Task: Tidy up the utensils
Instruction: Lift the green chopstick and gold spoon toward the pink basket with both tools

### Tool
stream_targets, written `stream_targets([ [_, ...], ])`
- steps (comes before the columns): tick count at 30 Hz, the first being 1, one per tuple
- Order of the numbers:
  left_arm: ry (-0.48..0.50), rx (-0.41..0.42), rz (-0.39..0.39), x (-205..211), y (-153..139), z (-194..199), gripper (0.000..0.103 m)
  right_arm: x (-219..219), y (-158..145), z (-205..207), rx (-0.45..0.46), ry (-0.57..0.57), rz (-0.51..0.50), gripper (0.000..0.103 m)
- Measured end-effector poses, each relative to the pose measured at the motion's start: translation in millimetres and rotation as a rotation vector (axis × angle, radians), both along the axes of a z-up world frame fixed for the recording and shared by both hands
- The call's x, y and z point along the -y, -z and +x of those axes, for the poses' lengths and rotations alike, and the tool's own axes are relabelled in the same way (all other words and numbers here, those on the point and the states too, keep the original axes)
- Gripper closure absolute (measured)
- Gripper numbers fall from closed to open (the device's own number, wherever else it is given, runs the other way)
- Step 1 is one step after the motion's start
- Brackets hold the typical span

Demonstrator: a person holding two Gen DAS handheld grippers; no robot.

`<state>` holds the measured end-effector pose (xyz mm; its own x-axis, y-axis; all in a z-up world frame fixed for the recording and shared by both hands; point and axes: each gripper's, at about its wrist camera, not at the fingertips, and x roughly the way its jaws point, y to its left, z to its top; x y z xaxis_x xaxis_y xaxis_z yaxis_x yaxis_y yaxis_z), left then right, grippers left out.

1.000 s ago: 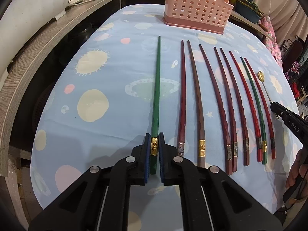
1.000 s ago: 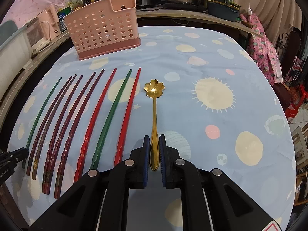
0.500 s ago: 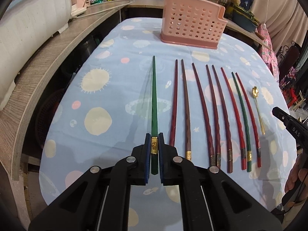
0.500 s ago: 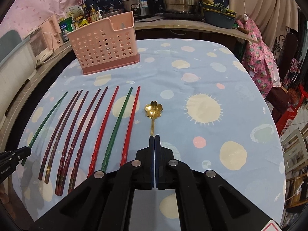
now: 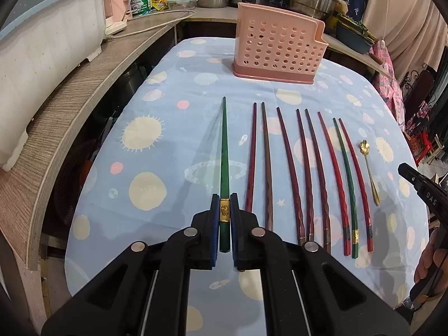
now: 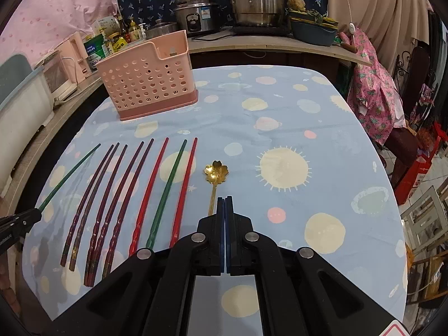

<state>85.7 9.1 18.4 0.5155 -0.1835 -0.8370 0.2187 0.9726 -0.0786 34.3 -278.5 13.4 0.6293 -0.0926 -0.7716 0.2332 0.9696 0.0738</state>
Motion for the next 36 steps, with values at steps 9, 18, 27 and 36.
stream_targets([
  [9,-0.003,-0.048,0.004,-2,18,-2,0.096,-2,25,-3,-0.054,-0.029,0.069,0.086],
  [18,-0.005,-0.071,0.005,-4,28,-3,0.096,-22,42,4,-0.089,-0.065,0.019,0.072],
  [27,-0.001,-0.071,0.01,-3,29,-2,0.096,-22,42,-2,-0.093,-0.079,-0.039,0.092],
  [36,-0.008,-0.038,-0.009,-6,8,-3,0.096,-15,22,-8,-0.055,-0.07,-0.027,0.092],
])
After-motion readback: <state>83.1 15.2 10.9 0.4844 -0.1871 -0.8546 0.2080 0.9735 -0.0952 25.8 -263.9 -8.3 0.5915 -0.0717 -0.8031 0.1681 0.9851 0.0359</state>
